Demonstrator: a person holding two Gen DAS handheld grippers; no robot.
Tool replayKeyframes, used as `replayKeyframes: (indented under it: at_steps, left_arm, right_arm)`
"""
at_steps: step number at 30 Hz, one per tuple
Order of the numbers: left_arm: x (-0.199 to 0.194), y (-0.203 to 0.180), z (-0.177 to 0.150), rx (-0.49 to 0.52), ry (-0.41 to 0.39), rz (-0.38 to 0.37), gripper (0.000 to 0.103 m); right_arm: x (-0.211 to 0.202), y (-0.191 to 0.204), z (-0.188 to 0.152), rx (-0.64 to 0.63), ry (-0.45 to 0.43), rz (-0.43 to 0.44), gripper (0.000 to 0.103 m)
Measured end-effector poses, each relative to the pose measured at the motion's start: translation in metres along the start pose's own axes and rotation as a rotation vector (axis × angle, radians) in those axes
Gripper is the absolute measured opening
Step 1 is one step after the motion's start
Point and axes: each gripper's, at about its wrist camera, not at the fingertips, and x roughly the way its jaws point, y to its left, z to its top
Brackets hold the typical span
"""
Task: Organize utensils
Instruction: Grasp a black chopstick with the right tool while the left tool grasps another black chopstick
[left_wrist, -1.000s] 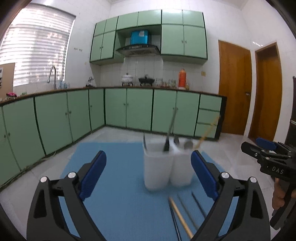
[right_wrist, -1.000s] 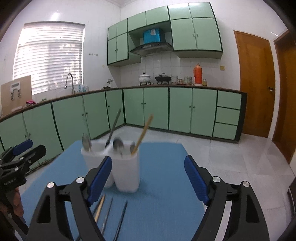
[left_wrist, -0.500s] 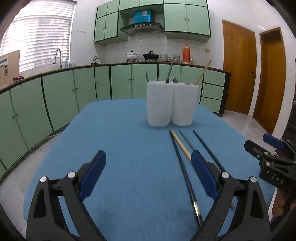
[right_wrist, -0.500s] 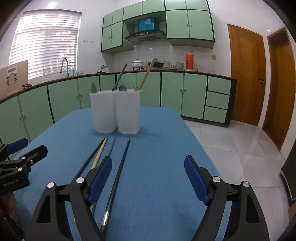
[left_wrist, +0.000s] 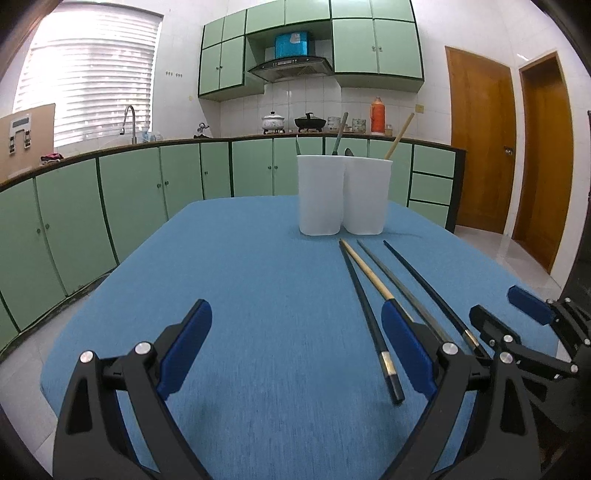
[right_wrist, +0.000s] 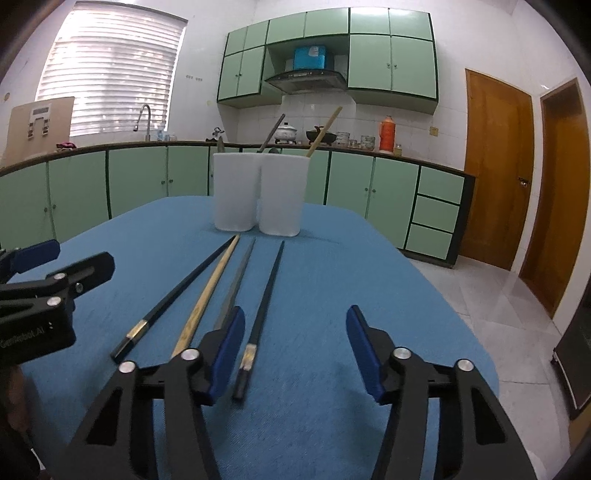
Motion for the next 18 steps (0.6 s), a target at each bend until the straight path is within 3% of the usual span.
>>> replayKeyframes:
  at_steps: [10,18]
  left_arm:
    - [-0.007,-0.001,-0.006,-0.015,-0.003,-0.001,0.090]
    - [-0.009,-0.004,-0.008,-0.023,0.000,-0.005,0.090]
  right_arm:
    - [0.001,0.013,-0.011,0.002,0.035,0.022,0.028]
    - [0.004,0.014,-0.011,0.005,0.051,0.020,0.019]
